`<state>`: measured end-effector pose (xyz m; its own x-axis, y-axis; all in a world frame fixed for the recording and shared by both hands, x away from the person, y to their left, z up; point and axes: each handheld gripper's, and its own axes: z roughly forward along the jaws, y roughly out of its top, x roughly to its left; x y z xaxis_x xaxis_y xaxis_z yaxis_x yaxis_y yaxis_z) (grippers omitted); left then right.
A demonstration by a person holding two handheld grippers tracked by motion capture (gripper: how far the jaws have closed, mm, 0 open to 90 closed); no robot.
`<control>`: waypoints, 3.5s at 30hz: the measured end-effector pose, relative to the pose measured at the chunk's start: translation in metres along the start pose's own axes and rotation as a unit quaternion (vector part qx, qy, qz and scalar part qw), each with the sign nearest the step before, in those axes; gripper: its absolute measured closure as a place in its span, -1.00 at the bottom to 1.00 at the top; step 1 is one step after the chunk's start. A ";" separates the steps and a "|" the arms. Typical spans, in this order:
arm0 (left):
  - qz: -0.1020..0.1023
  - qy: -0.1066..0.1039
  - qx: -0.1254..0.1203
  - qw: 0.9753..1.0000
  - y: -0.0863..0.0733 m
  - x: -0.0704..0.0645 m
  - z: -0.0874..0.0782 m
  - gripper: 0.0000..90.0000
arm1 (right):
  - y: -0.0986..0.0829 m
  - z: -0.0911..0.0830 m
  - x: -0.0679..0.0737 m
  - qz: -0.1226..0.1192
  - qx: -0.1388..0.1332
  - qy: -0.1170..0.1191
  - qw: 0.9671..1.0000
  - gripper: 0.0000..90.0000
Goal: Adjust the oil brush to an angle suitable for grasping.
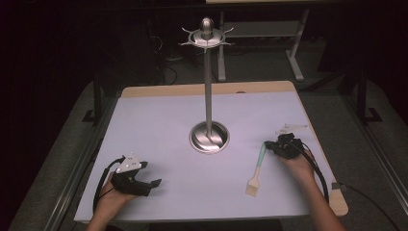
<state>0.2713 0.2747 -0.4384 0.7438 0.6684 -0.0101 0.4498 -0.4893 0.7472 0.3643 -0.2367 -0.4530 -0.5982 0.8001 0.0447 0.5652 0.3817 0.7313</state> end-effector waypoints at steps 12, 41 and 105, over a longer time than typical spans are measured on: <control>0.002 -0.001 -0.004 1.000 0.001 -0.002 0.000 -0.67 | 0.009 0.010 0.006 -0.003 -0.001 0.014 1.000 1.00; -0.004 -0.003 -0.009 1.000 0.001 -0.002 -0.001 -0.67 | 0.027 0.036 0.040 -0.034 -0.008 0.072 0.997 1.00; -0.003 -0.002 -0.006 1.000 0.000 -0.003 -0.001 -0.67 | -0.009 -0.032 0.116 -0.108 0.117 0.071 0.985 1.00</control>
<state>0.2683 0.2739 -0.4377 0.7434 0.6686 -0.0167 0.4482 -0.4795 0.7544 0.2712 -0.1621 -0.4327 -0.7831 0.6218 0.0121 0.5213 0.6457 0.5579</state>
